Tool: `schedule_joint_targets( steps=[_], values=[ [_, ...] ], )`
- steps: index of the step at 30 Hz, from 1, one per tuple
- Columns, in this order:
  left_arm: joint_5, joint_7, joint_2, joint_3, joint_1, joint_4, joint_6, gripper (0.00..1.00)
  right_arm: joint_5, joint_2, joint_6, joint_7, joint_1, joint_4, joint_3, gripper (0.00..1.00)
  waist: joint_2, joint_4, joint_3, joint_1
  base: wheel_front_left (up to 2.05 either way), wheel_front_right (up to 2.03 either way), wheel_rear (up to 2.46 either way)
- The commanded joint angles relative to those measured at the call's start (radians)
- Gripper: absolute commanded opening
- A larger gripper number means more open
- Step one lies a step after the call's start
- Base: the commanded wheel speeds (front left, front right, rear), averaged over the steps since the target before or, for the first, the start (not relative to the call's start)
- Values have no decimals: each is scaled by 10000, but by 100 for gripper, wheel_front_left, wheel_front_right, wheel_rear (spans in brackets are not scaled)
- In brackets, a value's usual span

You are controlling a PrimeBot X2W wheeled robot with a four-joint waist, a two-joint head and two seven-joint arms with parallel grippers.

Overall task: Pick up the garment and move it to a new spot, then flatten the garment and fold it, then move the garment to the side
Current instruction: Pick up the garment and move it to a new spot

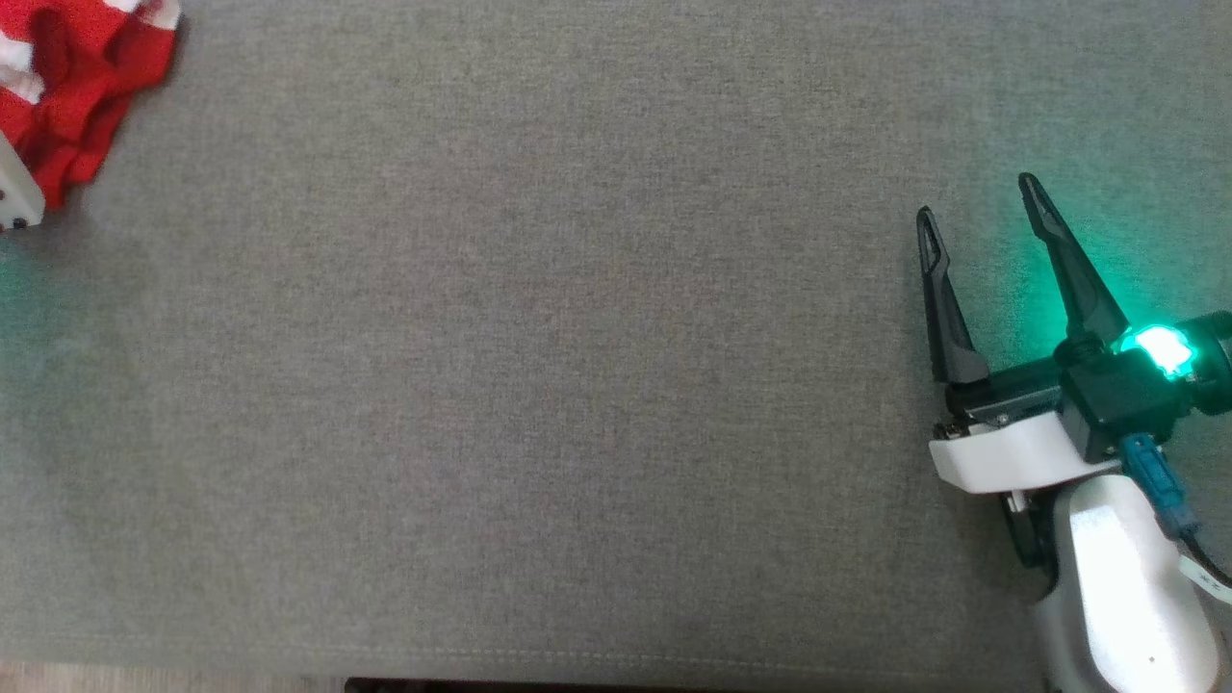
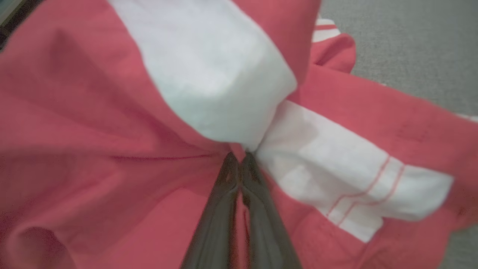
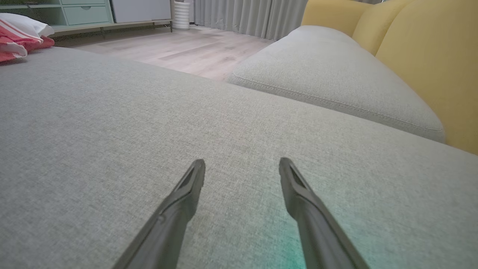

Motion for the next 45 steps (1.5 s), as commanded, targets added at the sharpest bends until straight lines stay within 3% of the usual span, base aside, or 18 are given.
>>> schedule_joint_targets(
  steps=[1,12,24,34,45],
  values=[
    [-122,-175,687,51,-121,-190,17,0,-75,26,75,-49,-51,-209,197,100,1,5,-98,0,0,0,0],
    [-822,-1062,1582,-887,-412,-806,16,0,258,94,75,-407,-59,658,244,100,1,-7,-1604,0,0,0,0],
    [-1977,-1060,2078,-2449,-425,-2759,16,0,1053,105,75,-684,378,1592,118,100,1,-240,-3721,0,0,0,0],
    [-2612,-1316,1626,-3096,321,-4540,16,0,1561,105,75,-760,822,2032,119,100,1,-694,-4991,0,0,0,0],
    [-3299,-2040,62,-3693,2315,-6340,280,0,2041,106,75,-770,1285,1981,290,100,1,-1527,-5627,0,0,0,0]
  ],
)
